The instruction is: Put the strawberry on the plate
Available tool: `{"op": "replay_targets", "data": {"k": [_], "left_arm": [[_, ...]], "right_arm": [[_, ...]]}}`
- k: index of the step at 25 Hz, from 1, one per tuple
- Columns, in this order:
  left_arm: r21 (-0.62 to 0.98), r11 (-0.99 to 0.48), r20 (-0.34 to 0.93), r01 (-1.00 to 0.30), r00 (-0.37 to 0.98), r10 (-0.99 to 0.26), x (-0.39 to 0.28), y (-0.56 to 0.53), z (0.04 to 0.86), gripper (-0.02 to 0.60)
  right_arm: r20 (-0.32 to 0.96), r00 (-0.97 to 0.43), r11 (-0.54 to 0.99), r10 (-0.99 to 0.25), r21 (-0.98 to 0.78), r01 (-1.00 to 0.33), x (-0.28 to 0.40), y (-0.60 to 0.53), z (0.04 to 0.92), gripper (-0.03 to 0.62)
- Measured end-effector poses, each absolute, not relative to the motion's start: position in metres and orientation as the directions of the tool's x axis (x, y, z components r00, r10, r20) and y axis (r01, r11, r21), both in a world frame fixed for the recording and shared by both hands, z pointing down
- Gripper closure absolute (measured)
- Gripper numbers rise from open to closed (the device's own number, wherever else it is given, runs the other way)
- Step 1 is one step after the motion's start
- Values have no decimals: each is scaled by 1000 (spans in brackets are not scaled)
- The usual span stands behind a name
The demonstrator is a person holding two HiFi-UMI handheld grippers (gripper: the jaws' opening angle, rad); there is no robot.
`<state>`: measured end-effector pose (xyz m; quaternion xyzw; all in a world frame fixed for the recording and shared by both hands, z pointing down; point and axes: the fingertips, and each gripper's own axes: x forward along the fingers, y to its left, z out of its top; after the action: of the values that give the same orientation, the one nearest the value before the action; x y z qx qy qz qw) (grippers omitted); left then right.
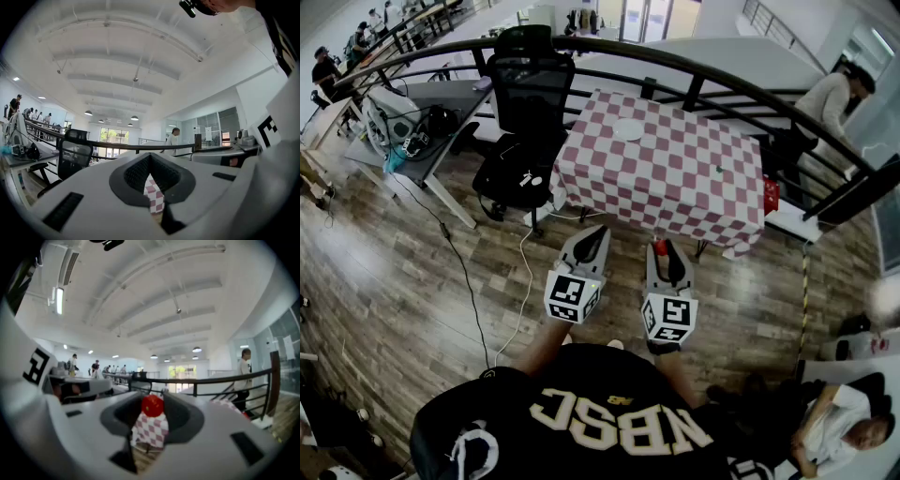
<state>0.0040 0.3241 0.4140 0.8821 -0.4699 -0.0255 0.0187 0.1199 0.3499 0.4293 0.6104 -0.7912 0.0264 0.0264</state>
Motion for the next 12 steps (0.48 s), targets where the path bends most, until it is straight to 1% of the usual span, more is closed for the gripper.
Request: {"op": "replay_targets", "data": {"k": [4,8,12], "left_arm": [[57,-546,-26,-836,545,-838,26,328,420,568],[29,-546,-17,-837,546,-838,42,328,421,568],[41,-544,17,-838,545,-838,49,322,439,568]], "right_arm": [[51,-258,258,-965,-3,-966,146,351,425,442],[34,-253,252,-967,-35,-967,166,345,426,443],[69,-259,255,-963,-64,-965,174,335,448,443]]}}
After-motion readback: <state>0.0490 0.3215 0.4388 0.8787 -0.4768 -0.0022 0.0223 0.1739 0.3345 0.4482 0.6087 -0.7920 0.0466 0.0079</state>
